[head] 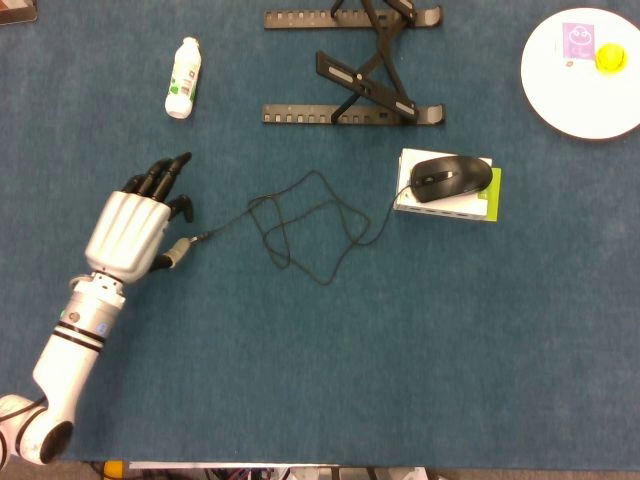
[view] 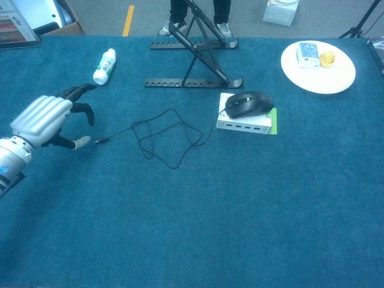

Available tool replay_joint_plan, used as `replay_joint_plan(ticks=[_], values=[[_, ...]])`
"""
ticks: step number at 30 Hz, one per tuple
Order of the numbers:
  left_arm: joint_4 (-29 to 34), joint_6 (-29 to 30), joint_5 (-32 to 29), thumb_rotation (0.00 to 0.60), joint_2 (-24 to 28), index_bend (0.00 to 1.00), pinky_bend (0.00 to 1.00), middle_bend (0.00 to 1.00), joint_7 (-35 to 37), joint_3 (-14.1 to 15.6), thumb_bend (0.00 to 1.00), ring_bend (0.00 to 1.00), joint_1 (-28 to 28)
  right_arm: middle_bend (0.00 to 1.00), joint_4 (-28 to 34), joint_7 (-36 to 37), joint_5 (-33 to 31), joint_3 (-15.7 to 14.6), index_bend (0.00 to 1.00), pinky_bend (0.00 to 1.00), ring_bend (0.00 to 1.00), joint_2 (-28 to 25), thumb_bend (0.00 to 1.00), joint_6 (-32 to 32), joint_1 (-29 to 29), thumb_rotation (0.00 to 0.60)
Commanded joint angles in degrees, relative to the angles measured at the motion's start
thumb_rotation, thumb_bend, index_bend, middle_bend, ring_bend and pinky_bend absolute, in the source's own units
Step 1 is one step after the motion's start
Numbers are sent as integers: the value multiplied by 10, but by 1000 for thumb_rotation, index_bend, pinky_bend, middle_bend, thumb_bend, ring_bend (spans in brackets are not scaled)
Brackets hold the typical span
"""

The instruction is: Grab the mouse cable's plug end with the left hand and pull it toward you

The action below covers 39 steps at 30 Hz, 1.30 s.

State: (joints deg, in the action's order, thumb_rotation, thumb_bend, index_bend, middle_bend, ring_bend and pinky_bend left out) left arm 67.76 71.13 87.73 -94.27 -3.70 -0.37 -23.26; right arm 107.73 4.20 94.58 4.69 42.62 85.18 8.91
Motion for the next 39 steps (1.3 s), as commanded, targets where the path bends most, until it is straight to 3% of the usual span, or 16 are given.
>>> replay_joint_plan(ticks=[1,39], values=[[0,-8,-1,600,-8,480,265,45,-1,-1,264,90,-5,203,0,0,0,0,321,82,112,0,381,0,0,600],[-75,-53,-28,600,-51,480,265,45,37,-5,264,90,-16,203,-6,6,-6,-2,320,82,112,2,381,-1,-1,600]])
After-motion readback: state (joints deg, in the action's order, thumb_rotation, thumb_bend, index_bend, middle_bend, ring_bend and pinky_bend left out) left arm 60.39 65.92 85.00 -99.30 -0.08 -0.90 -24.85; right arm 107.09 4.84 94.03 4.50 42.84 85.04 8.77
